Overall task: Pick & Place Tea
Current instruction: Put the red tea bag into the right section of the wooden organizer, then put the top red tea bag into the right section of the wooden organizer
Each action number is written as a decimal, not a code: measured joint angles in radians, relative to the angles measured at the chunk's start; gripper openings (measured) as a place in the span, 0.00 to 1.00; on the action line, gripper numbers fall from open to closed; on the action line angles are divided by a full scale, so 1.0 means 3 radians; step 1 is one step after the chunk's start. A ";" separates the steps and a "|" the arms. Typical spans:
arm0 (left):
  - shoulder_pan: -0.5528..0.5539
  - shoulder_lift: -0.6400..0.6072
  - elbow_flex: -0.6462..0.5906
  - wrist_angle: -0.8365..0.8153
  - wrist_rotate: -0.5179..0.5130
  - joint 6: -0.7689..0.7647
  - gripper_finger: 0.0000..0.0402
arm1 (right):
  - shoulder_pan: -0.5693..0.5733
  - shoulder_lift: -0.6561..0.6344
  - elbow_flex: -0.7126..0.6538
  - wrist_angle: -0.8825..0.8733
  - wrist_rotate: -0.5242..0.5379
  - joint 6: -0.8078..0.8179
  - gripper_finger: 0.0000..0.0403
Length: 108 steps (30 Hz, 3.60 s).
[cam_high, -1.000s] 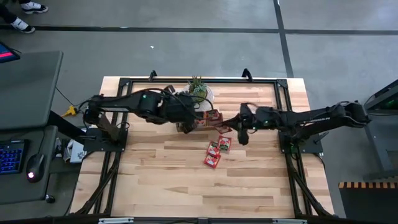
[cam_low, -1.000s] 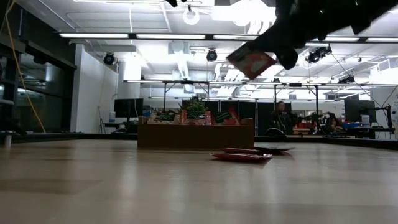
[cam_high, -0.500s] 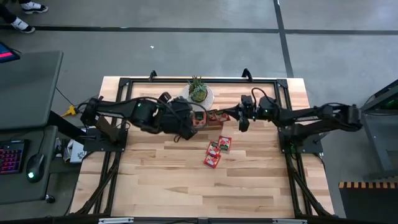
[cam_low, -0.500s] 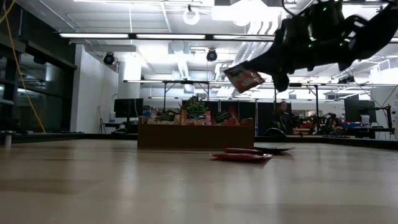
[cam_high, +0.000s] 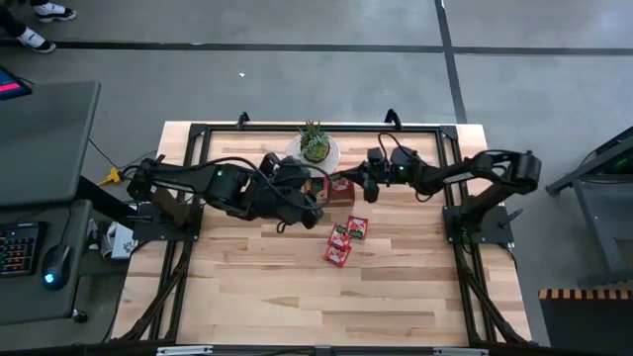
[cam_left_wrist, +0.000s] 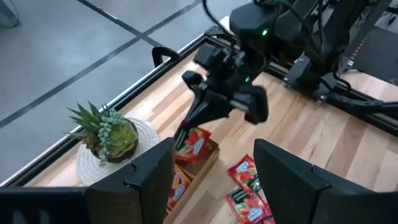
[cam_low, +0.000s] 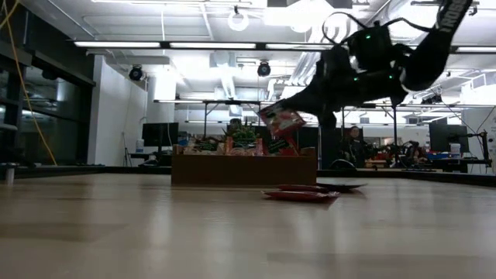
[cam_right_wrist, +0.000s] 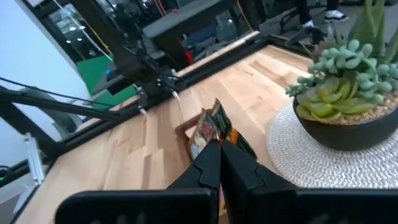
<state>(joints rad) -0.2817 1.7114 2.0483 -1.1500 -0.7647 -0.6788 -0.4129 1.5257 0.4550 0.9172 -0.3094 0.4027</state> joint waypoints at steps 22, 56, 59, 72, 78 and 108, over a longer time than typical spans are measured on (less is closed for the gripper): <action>0.0000 0.0069 -0.0003 0.0013 -0.0028 -0.0023 0.53 | -0.0131 0.0220 0.0170 -0.0451 0.0222 -0.0277 0.00; 0.0000 0.0069 -0.0001 -0.0014 -0.0038 -0.0018 0.53 | -0.0036 0.0547 0.0173 -0.0072 0.0197 -0.0215 0.00; 0.0000 0.0069 -0.0001 -0.0014 -0.0034 -0.0012 0.53 | -0.0034 0.0547 0.0173 -0.0078 0.0196 -0.0229 0.00; 0.0000 0.0069 -0.0001 -0.0014 -0.0033 0.0014 0.53 | -0.0036 0.0547 0.0171 -0.0182 0.0039 -0.0296 0.00; 0.0000 0.0069 -0.0001 -0.0014 -0.0033 0.0014 0.53 | -0.0042 0.0537 0.0171 -0.0179 0.0008 -0.0373 0.01; 0.0000 0.0066 -0.0307 -0.0143 0.0097 -0.0349 0.53 | -0.0056 -0.0868 0.0170 -0.1604 0.0026 -0.0673 0.39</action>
<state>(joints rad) -0.2817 1.7313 1.9562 -1.1928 -0.7357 -0.7836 -0.4298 1.2651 0.5060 0.4360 -0.3015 0.2008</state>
